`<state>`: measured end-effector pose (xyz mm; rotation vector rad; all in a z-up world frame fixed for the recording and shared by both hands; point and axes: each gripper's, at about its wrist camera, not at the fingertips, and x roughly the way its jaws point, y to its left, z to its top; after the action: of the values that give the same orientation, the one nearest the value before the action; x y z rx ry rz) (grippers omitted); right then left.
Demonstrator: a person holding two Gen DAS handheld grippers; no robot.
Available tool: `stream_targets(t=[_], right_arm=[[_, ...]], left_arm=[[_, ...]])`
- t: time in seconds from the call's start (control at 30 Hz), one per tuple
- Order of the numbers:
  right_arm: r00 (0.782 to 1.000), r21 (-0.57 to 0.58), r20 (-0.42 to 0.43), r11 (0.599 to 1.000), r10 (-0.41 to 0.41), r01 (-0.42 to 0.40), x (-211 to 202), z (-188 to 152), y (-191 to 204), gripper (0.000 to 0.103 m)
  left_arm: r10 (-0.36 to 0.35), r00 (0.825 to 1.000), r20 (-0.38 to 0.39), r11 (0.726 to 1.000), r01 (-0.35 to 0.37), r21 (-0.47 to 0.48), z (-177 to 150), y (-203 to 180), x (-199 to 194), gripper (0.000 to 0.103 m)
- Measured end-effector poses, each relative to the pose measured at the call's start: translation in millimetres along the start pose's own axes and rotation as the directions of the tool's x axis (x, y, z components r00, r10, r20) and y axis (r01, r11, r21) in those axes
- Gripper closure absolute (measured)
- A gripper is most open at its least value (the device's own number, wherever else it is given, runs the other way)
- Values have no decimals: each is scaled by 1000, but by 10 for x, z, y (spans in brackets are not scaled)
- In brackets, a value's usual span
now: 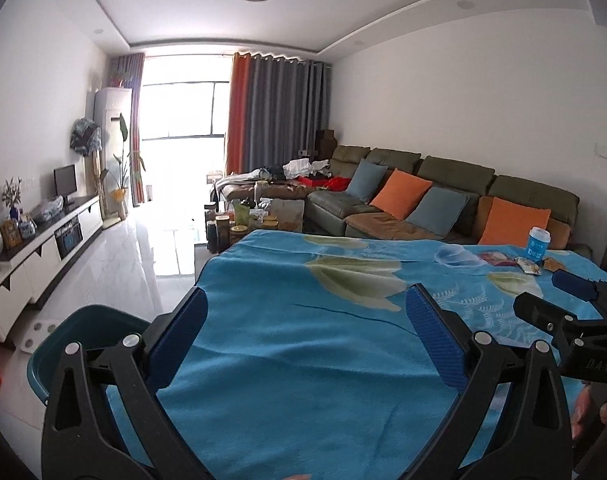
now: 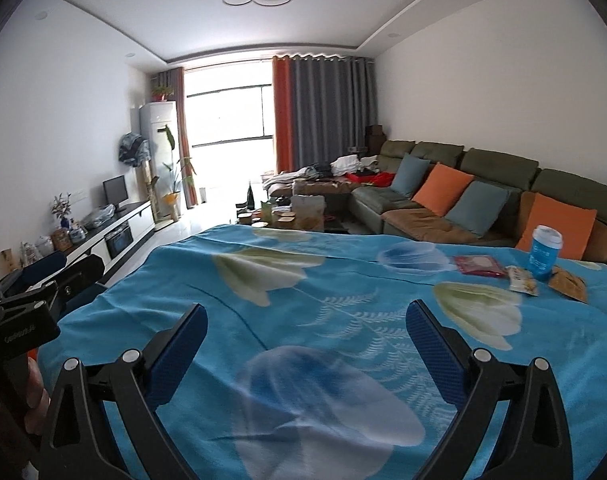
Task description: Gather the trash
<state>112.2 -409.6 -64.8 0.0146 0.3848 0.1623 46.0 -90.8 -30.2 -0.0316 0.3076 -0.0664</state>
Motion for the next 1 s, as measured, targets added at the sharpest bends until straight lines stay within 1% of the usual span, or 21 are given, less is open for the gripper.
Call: stream_targets(t=[0.13, 0.43, 0.73, 1.0], right_arm=[[1000, 20, 15, 1000, -16, 16, -50, -7, -59, 7], [997, 27, 57, 999, -46, 45, -161, -16, -85, 7], [996, 25, 74, 998, -57, 56, -222, 4, -82, 7], [994, 26, 84, 998, -64, 62, -242, 8, -91, 7]], left_arm=[[9, 1000, 20, 1000, -9, 7, 11, -76, -24, 6], [20, 999, 46, 1000, -21, 14, 6, -110, -106, 6], [22, 998, 61, 1000, -22, 8, 29, -95, -139, 6], [41, 996, 80, 999, -41, 6, 46, -88, -156, 6]])
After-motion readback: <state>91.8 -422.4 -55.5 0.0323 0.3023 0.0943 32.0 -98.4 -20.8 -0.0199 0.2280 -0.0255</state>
